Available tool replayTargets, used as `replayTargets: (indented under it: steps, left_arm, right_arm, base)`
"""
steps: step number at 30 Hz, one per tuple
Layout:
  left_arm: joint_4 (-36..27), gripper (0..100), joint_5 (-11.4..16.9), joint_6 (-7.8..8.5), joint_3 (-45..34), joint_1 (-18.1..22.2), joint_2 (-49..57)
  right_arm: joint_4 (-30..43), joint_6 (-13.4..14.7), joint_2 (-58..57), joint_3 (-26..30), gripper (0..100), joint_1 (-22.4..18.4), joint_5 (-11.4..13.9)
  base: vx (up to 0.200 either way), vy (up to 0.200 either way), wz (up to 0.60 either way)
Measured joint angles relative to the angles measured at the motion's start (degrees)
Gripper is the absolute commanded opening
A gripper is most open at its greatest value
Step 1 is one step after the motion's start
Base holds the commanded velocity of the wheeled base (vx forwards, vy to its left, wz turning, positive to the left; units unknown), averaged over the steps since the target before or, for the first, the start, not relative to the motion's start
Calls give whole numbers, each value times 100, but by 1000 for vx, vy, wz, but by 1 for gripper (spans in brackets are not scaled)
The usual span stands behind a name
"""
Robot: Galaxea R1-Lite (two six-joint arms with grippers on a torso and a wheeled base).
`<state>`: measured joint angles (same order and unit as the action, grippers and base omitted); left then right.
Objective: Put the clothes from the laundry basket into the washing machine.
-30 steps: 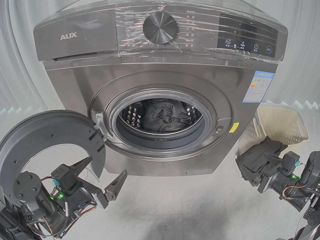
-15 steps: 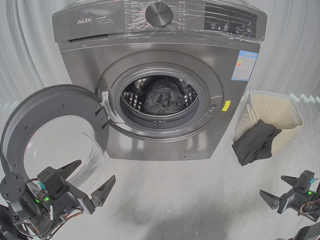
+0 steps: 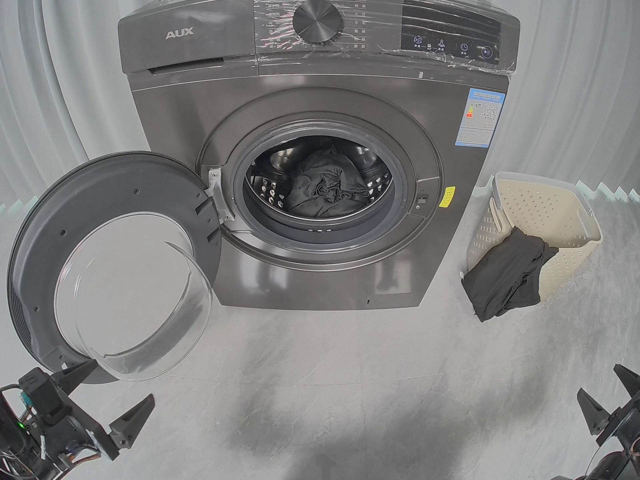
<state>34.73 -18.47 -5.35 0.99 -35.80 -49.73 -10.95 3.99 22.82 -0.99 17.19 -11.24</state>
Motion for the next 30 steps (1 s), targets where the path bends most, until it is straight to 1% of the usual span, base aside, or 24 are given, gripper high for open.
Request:
replayTargets:
  steps: [3, 6, 8, 12, 15, 17, 19, 21, 22, 24, 25, 27, 28, 30]
  left_arm:
    - [-725, 100, 62, -26, 0, 328, 706]
    - [-1367, 100, 150, -6, 0, 709, 1321]
    - [-1727, 100, 208, 56, 0, 959, 1709]
    - [-2420, 100, 375, 238, 2, 1481, 2517]
    - [-2756, 100, 675, 279, 2, 1960, 3093]
    - [-2912, 100, 900, 279, 2, 2369, 3490]
    - [-2998, 100, 1075, 290, 2, 2719, 3805]
    - [-3061, 100, 1251, 328, 0, 3074, 4074]
    - [-3093, 100, 1347, 377, 0, 3250, 4220]
    - [-3159, 100, 1434, 482, 2, 3449, 4425]
    - [-3178, 100, 1426, 538, 2, 3496, 4507]
    - [-3231, 100, 1310, 622, 2, 3550, 4645]
    - [-3238, 100, 1278, 619, 2, 3560, 4689]
    - [-3257, 100, 1343, 524, 2, 3573, 4764]
  right_arm:
    - [375, -32, -516, 0, 100, -336, 21]
    - [720, -33, -962, 0, 100, -658, 77]
    - [816, -24, -1182, 0, 100, -802, 93]
    - [859, 9, -1477, -2, 100, -951, 98]
    - [870, 44, -1588, -2, 100, -1012, 29]
    - [890, 46, -1659, -2, 100, -1093, -59]
    - [923, 9, -1734, -2, 100, -1215, -35]
    - [940, -43, -1820, -2, 100, -1340, 150]
    - [958, -79, -1881, -2, 100, -1410, 344]
    - [975, -143, -1991, -2, 100, -1519, 681]
    - [983, -165, -2026, -2, 100, -1559, 772]
    - [994, -218, -2092, -2, 100, -1634, 895]
    - [1006, -233, -2111, -2, 100, -1655, 930]
    - [1051, -273, -2144, -2, 100, -1686, 1002]
  base:
    - [0, 0, 0]
    - [0, 0, 0]
    - [0, 0, 0]
    - [0, 0, 0]
    - [0, 0, 0]
    - [0, 0, 0]
    - [0, 0, 0]
    - [0, 0, 0]
    - [0, 0, 0]
    - [0, 0, 0]
    - [0, 0, 0]
    - [0, 0, 0]
    - [0, 0, 0]
    - [0, 0, 0]
